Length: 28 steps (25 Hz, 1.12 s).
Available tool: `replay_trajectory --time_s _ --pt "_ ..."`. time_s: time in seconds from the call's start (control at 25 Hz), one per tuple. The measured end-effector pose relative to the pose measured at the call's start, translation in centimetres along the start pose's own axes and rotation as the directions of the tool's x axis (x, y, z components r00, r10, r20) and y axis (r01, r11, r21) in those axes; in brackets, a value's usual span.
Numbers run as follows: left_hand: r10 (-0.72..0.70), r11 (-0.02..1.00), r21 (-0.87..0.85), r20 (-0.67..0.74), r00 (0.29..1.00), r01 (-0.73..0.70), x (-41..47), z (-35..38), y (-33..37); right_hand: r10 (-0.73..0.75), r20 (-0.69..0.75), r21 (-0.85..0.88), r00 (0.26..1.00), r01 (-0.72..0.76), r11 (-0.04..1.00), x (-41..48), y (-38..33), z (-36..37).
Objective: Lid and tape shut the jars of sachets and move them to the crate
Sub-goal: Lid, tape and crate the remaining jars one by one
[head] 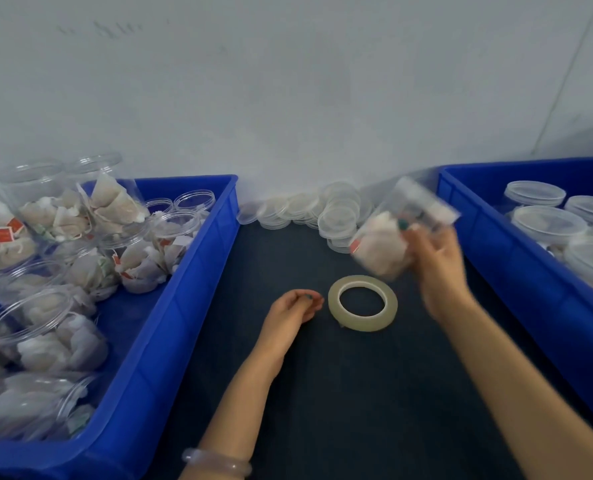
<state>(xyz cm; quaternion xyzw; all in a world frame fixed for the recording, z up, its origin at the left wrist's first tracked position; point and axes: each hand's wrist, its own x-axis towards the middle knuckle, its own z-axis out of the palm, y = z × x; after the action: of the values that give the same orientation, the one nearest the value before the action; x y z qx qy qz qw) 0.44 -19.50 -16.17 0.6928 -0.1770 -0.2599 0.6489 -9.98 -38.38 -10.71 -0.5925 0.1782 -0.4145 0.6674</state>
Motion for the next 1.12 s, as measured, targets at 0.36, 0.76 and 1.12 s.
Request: replay_trajectory --time_s 0.36,0.76,1.12 --pt "0.044 0.995 0.092 0.012 0.999 -0.045 0.3 0.4 -0.3 -0.034 -0.450 -0.210 0.892 -0.069 0.975 12.4 -5.7 -9.1" --pt "0.056 0.993 0.107 0.024 0.998 -0.058 0.4 0.1 -0.9 0.012 -0.500 -0.544 0.866 -0.324 0.774 15.0 -6.0 -12.1" --pt "0.085 0.990 0.109 0.029 0.996 -0.087 0.4 0.1 -1.0 -0.049 -0.442 -0.826 0.896 -0.385 0.412 14.4 -8.0 -13.8"
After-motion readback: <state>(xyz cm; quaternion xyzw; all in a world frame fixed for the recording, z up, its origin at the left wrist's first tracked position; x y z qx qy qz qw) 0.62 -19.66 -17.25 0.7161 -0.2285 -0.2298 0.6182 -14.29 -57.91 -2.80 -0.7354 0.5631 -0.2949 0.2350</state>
